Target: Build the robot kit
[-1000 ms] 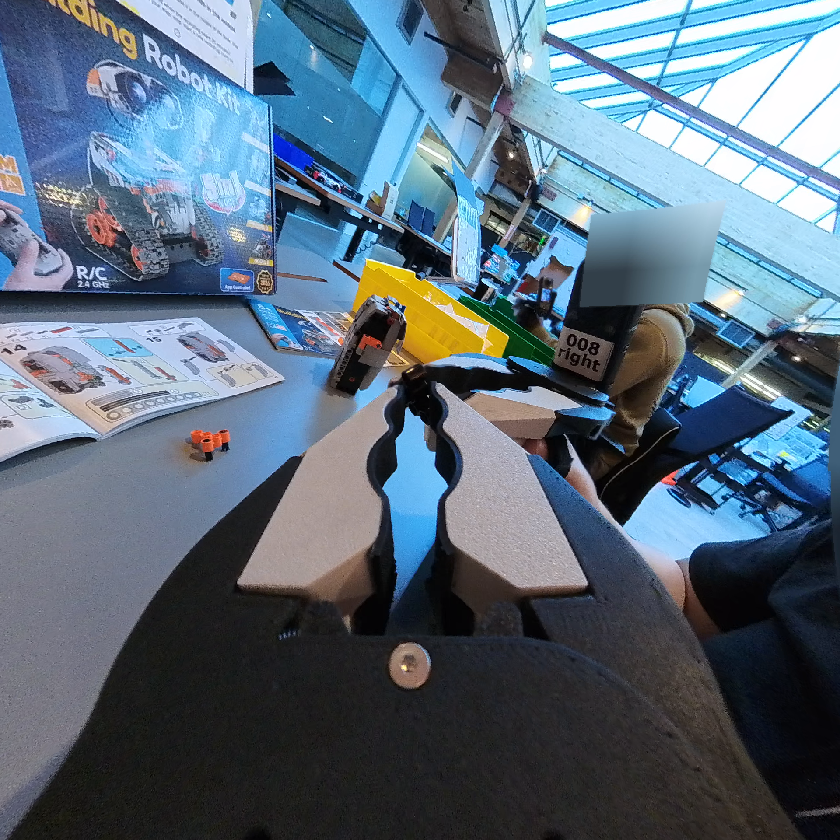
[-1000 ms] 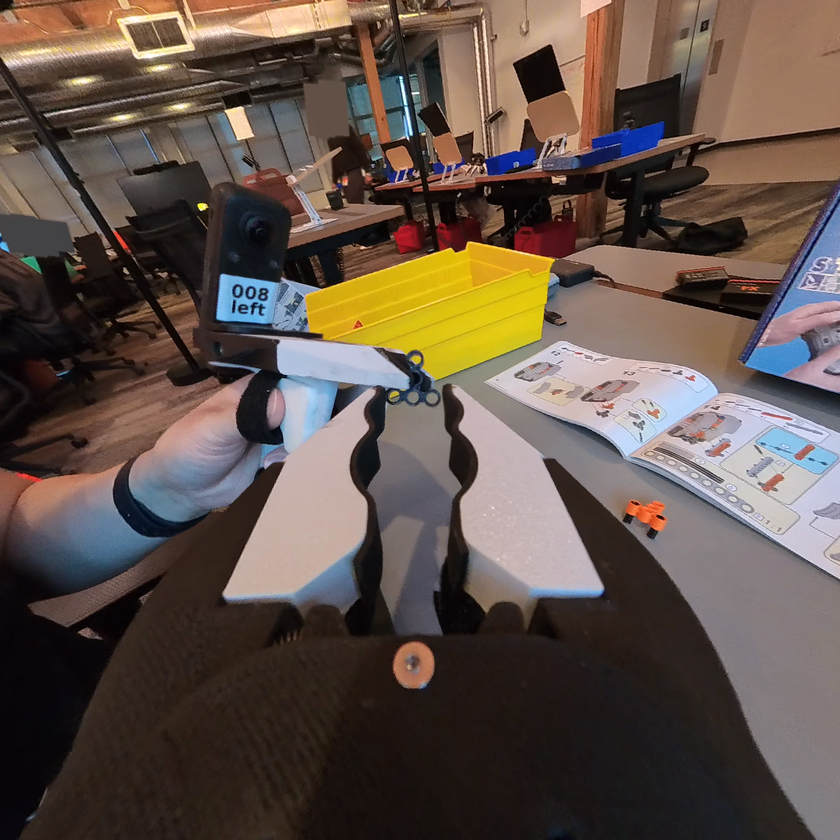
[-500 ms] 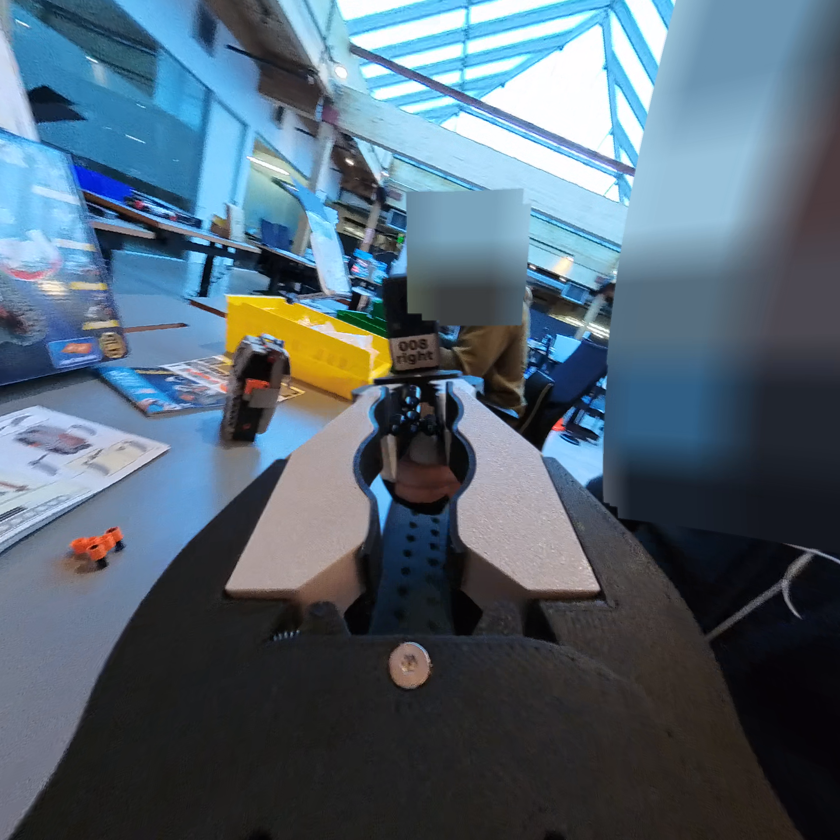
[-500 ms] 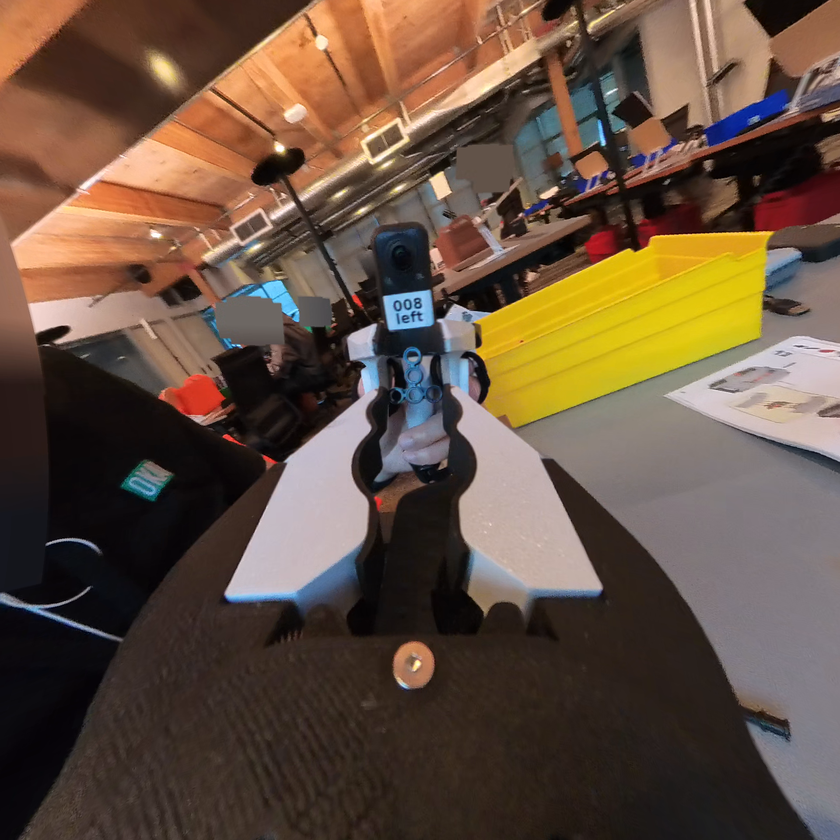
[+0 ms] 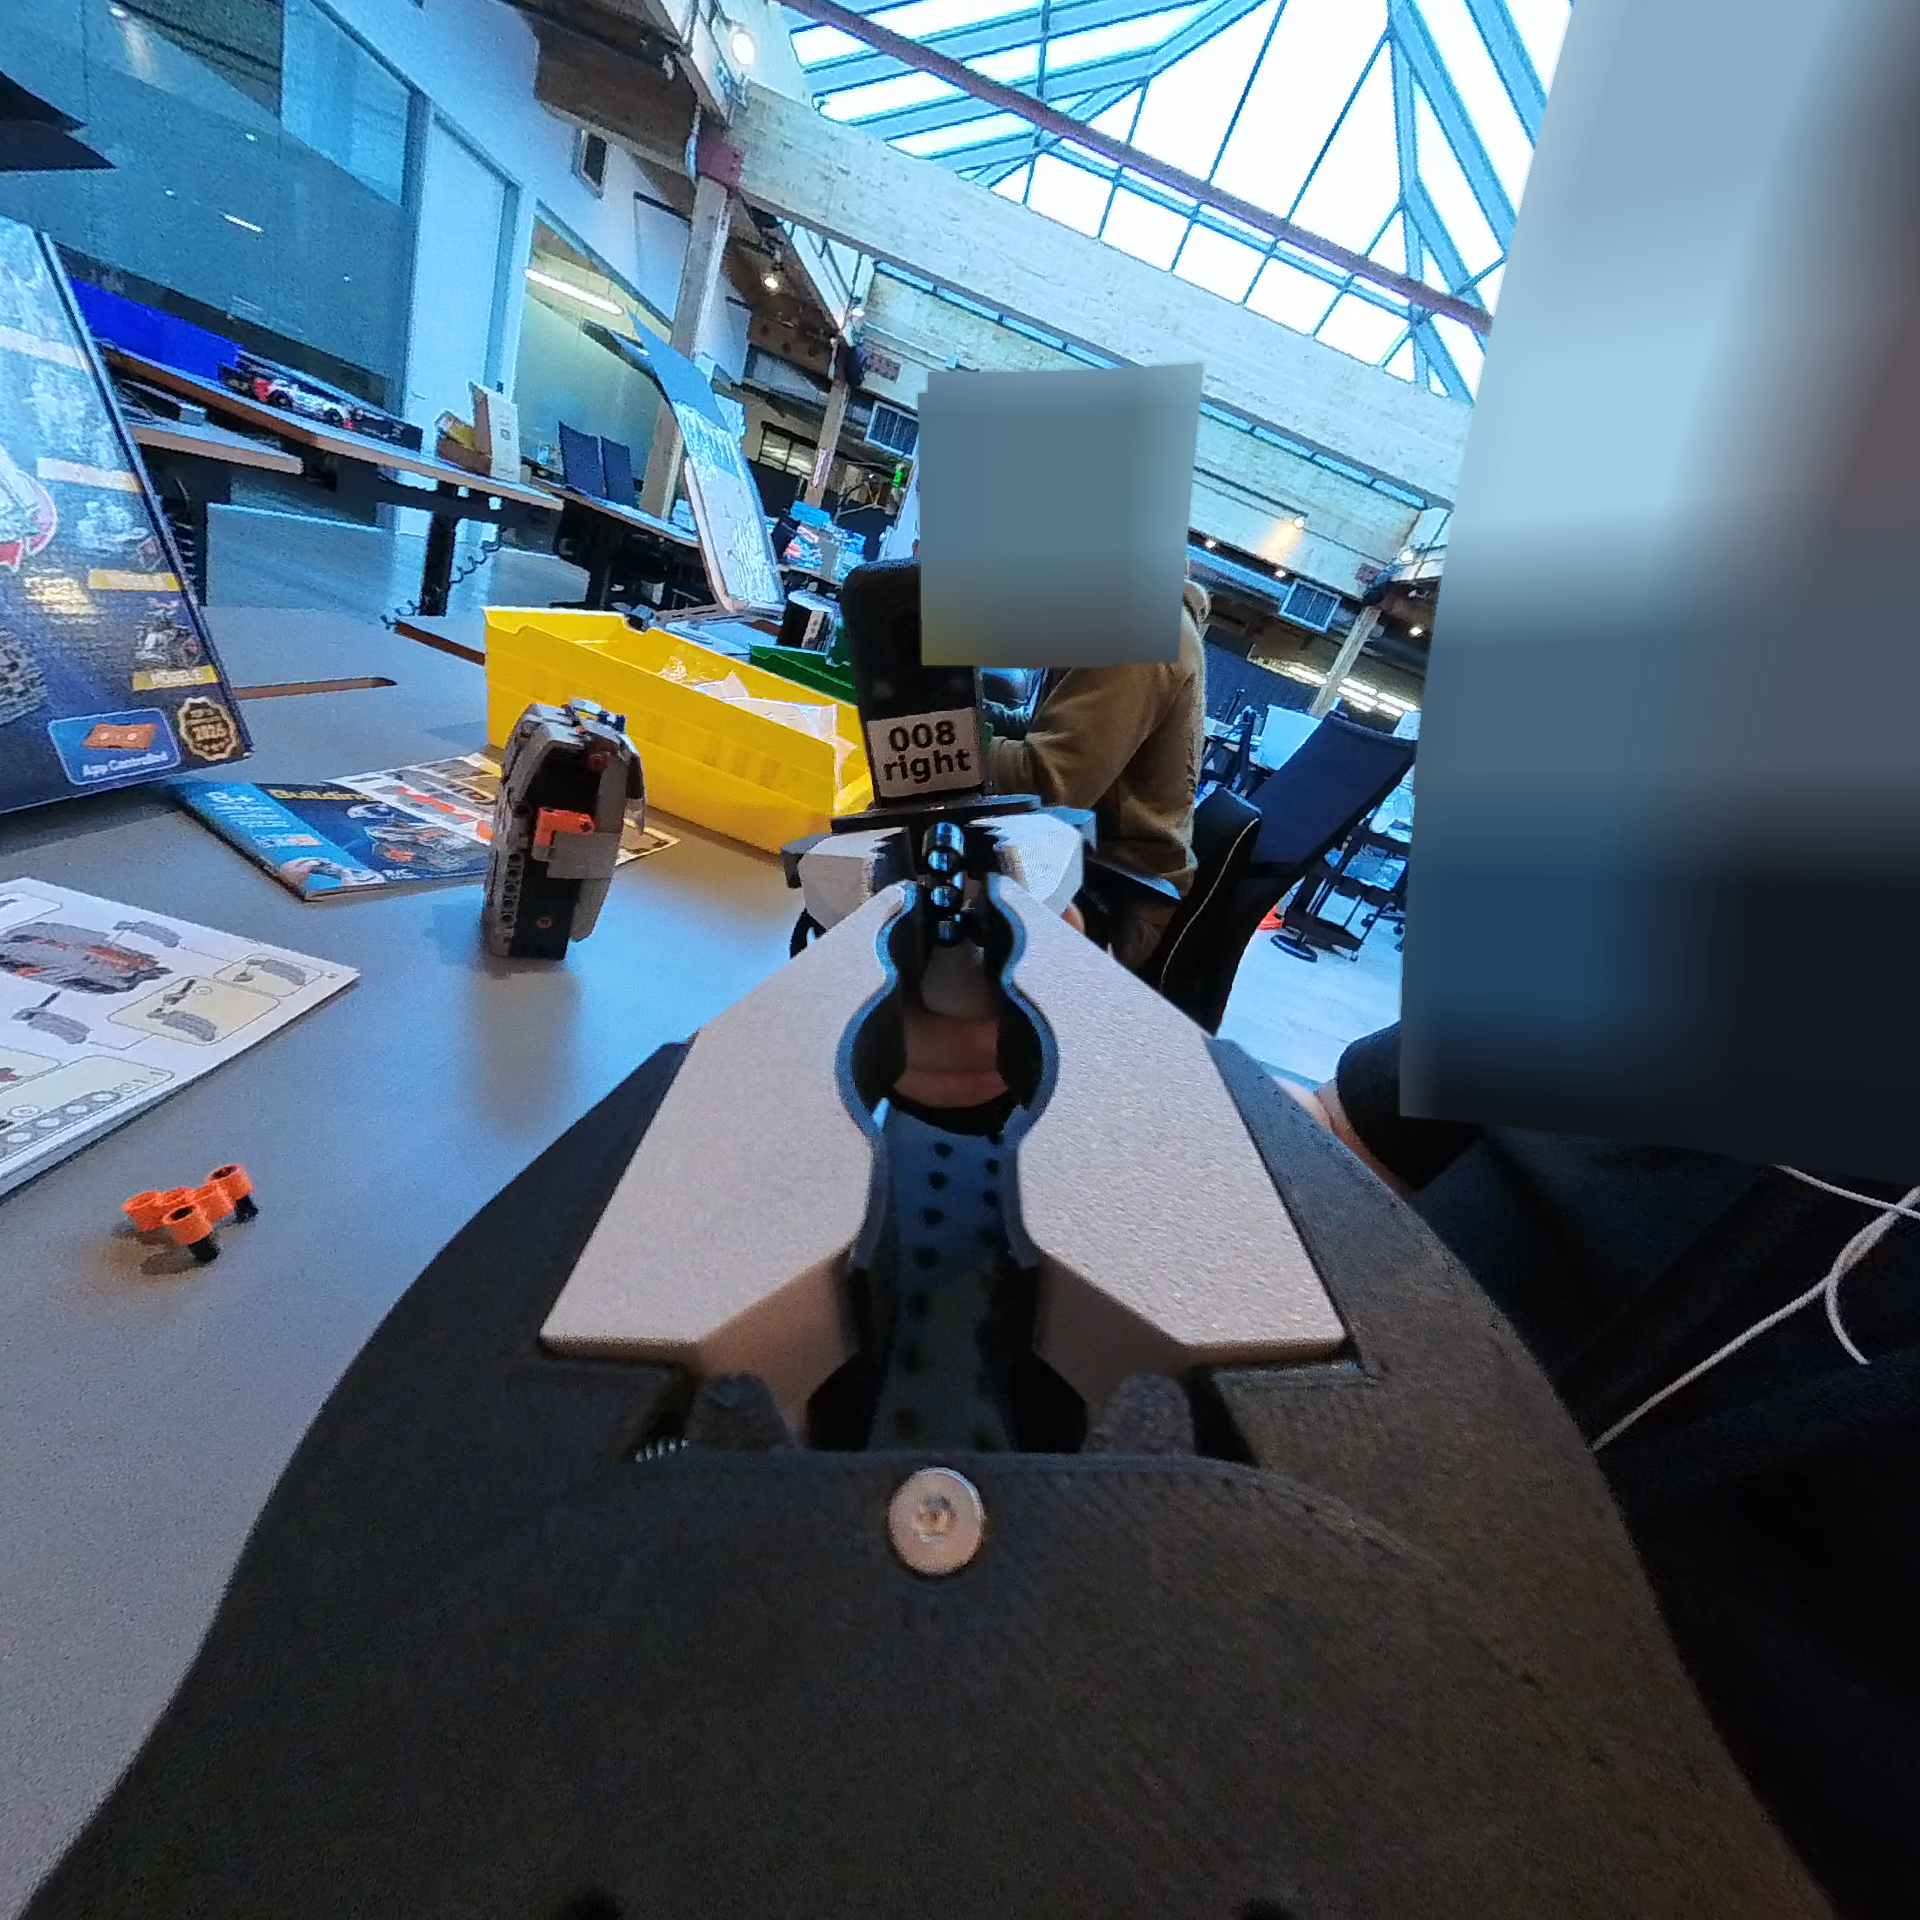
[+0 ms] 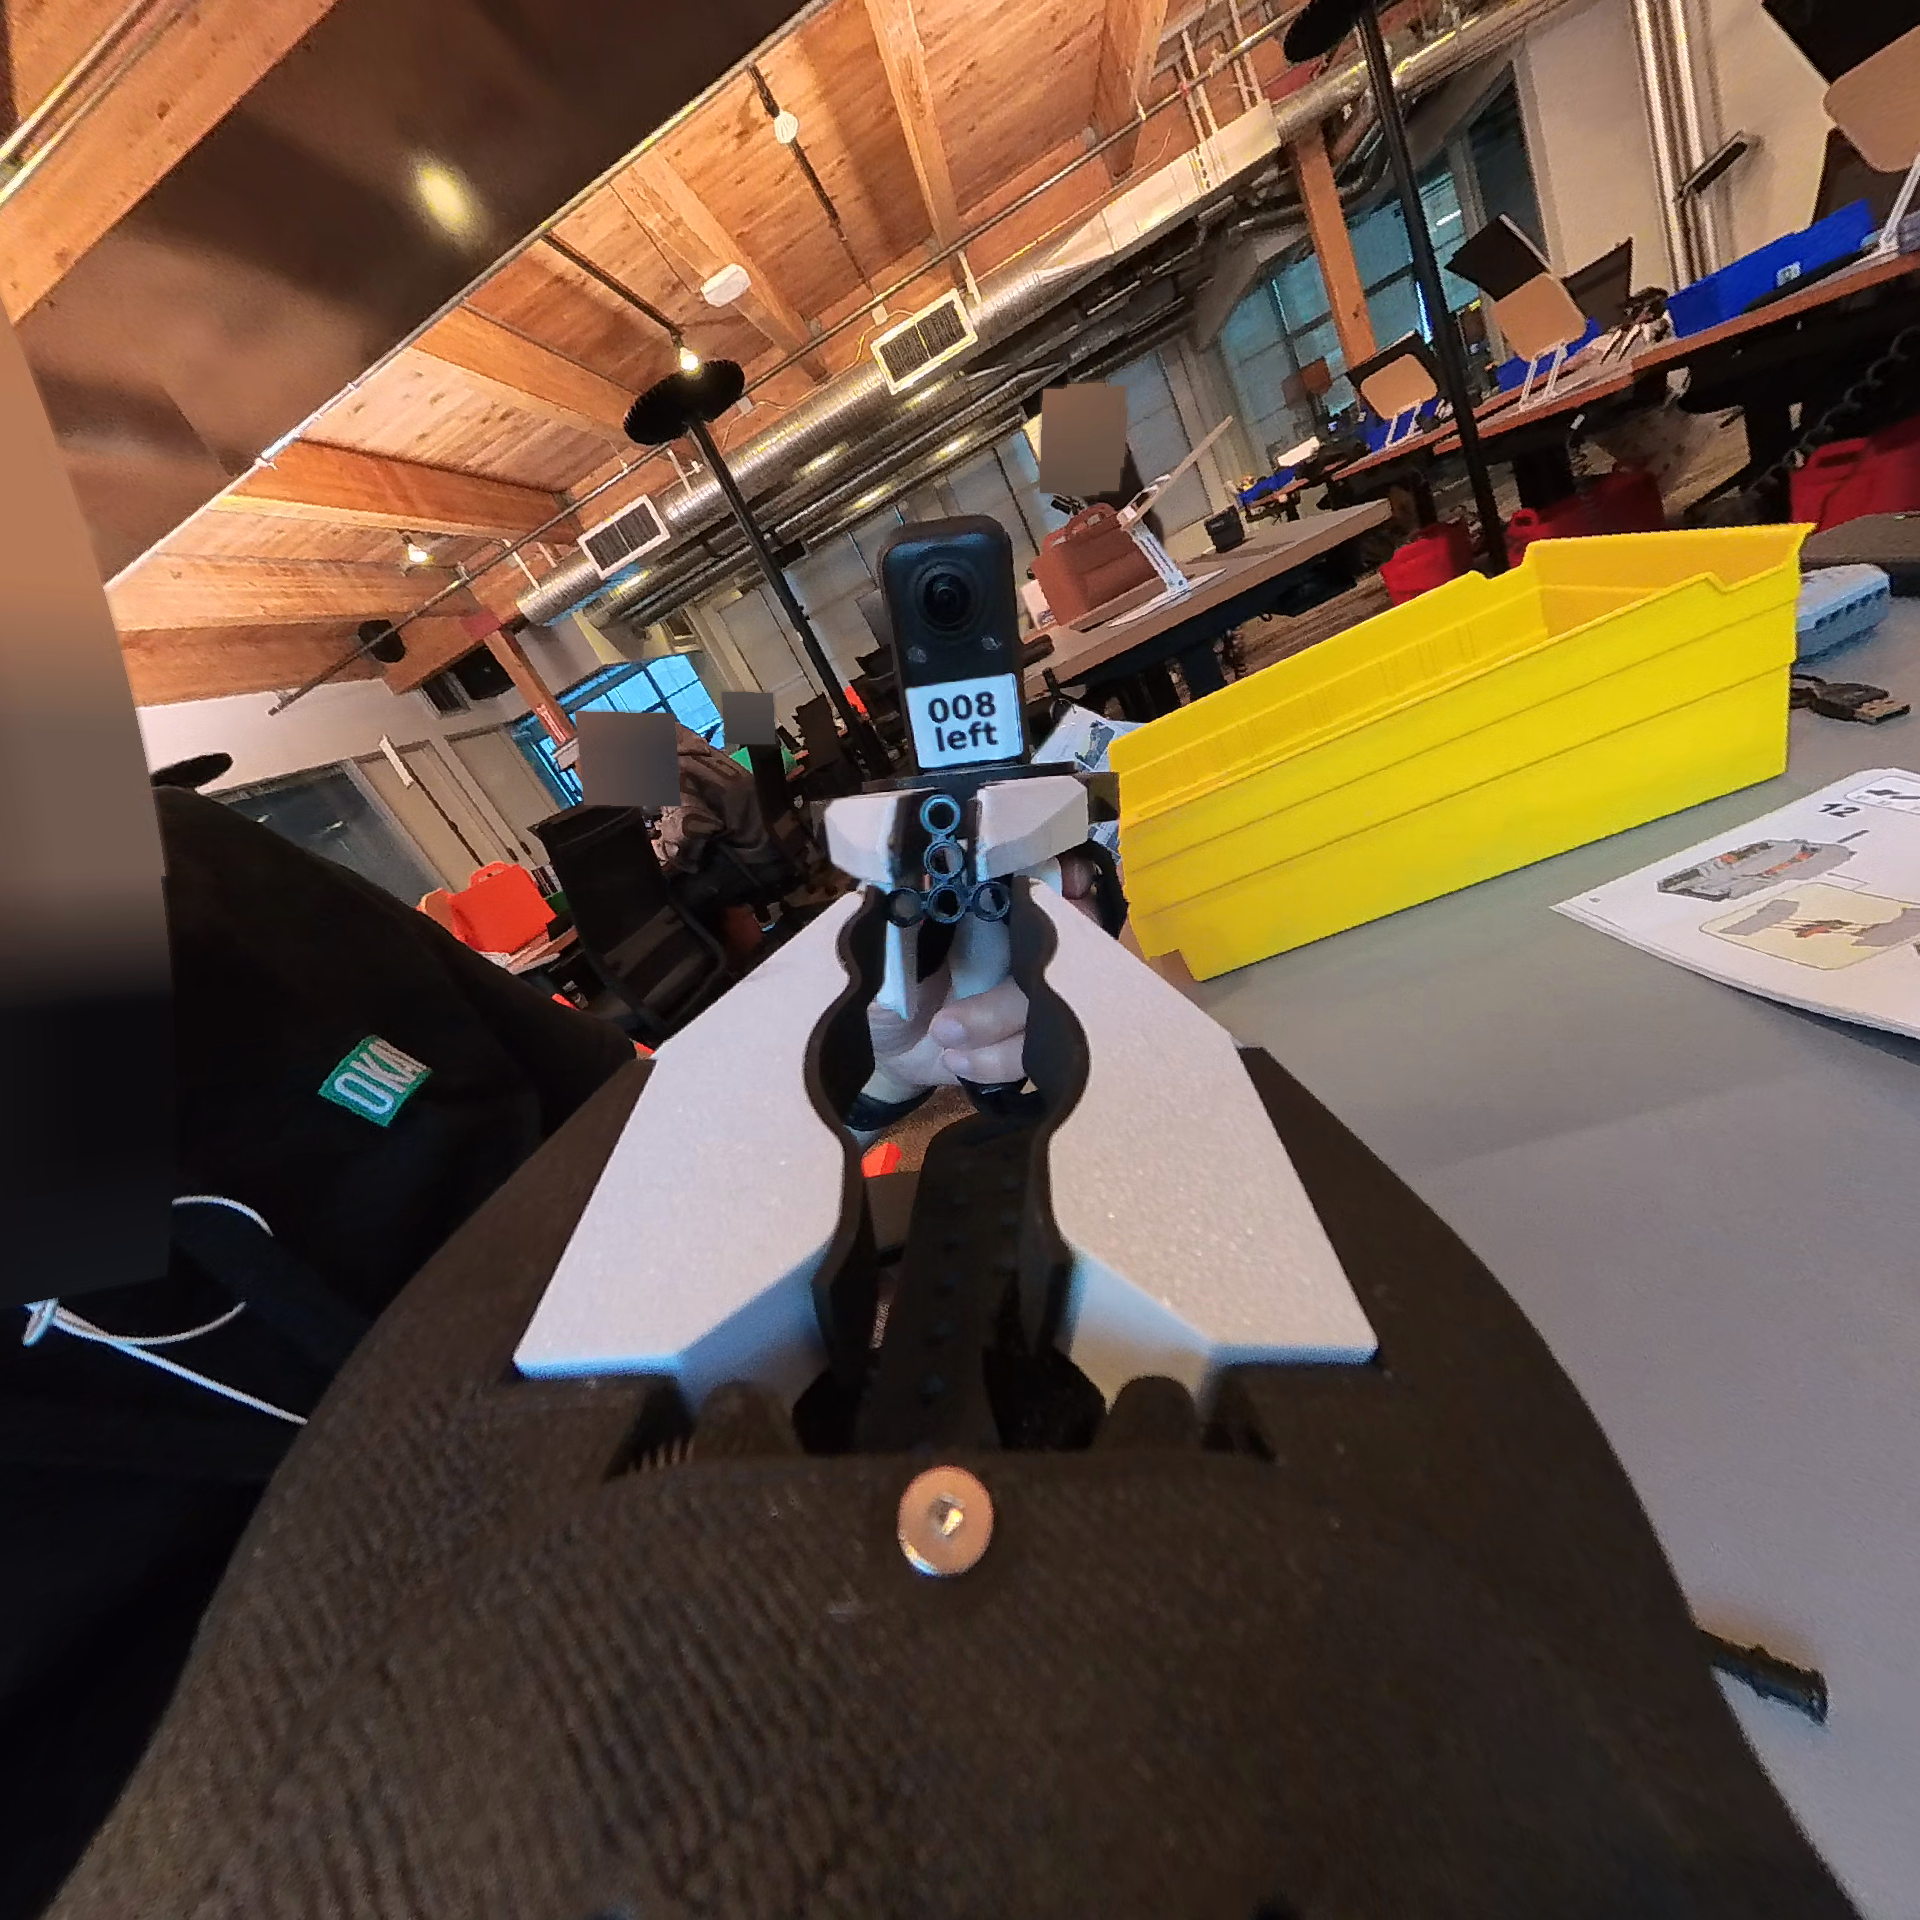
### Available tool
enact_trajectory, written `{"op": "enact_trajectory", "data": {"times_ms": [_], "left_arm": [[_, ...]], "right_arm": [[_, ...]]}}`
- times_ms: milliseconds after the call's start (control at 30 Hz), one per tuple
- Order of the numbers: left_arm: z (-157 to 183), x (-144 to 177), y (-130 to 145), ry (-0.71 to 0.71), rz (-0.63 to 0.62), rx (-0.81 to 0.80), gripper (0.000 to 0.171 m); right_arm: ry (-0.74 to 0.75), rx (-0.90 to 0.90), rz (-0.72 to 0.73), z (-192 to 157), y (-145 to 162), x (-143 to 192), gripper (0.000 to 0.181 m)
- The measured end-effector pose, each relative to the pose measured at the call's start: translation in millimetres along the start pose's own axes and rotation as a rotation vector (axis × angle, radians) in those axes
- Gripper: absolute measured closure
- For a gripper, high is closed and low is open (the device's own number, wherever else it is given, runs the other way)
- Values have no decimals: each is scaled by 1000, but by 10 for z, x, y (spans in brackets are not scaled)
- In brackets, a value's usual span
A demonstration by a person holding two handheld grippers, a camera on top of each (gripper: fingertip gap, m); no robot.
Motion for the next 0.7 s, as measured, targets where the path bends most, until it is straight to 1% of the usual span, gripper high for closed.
{"op": "enact_trajectory", "data": {"times_ms": [33, 133, 167, 200, 233, 267, 300, 367, 400, 467, 500, 533, 600, 633, 700], "left_arm": [[-18, 4, 8, -14, -4, -7, 169], [-48, 24, 19, -46, -16, -26, 169], [-65, 37, 11, -63, -13, -27, 169], [-75, 63, -10, -72, 2, -27, 169], [-75, 99, -40, -72, 22, -21, 169], [-73, 144, -72, -72, 42, -10, 169], [-77, 195, -102, -76, 61, 0, 168], [-78, 290, -141, -86, 90, 9, 169], [-79, 329, -150, -92, 100, 9, 168], [-84, 380, -147, -103, 111, 10, 169], [-82, 394, -140, -103, 114, 13, 169], [-81, 405, -132, -102, 117, 18, 169], [-78, 413, -107, -98, 112, 31, 169], [-80, 413, -94, -100, 106, 33, 169], [-82, 412, -71, -108, 88, 33, 169]], "right_arm": [[-4, -2, -2, 1, 10, 1, 160], [13, 25, -2, 23, 32, -4, 159], [29, 53, -8, 41, 25, 10, 155], [50, 92, -28, 74, 2, 55, 142], [74, 152, -64, 125, -24, 139, 137], [127, 219, -136, 235, -8, 259, 144], [210, 267, -242, 406, 54, 398, 149], [339, 346, -506, 734, 299, 659, 149], [352, 346, -613, 824, 458, 737, 149], [300, 297, -752, 850, 778, 784, 150], [262, 321, -826, 843, 910, 806, 151], [232, 385, -886, 847, 991, 827, 151], [136, 526, -922, 826, 1041, 813, 154], [115, 570, -933, 856, 1035, 810, 154], [66, 599, -946, 920, 1016, 795, 156]]}}
Point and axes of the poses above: each gripper's, where its closed fingertips meet, x back along the fingers, y out of its underside, z = x × y across the jaws, the point moved 3 cm from there along x, back along the fingers, and after that the axes turned 14 degrees about x, right-handed, at the moved point
